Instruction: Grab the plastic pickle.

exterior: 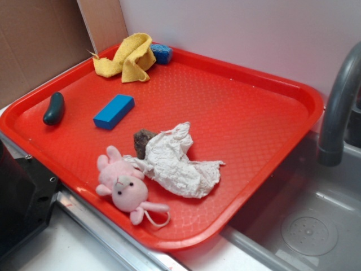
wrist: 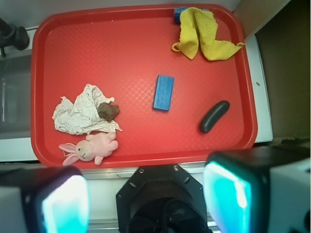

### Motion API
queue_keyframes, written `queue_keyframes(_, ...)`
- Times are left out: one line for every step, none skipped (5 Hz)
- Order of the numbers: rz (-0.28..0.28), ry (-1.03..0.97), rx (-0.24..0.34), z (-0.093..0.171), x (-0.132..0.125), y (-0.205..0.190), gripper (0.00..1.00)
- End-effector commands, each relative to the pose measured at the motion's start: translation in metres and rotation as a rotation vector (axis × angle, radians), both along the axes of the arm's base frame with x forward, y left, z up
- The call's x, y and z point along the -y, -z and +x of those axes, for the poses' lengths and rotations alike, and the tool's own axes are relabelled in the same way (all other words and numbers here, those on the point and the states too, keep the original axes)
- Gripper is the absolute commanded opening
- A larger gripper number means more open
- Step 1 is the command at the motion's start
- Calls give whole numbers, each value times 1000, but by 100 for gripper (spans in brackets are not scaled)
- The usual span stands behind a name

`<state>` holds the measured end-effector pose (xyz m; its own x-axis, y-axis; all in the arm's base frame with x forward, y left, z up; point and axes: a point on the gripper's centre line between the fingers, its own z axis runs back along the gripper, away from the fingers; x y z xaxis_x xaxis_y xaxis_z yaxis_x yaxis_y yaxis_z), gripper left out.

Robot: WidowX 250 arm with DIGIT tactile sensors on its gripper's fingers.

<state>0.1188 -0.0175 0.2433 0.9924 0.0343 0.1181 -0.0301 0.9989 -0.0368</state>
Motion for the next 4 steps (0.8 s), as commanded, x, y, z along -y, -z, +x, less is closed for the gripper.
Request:
queue_keyframes(0,0,0,0,0,0,100)
queue_keyframes(-32,-192,-78,26,-45,50,100)
queue_keyframes(-104,-436,-7,42,-73,85,100)
queue_keyframes(-51,-684,89,28,-96,115,100)
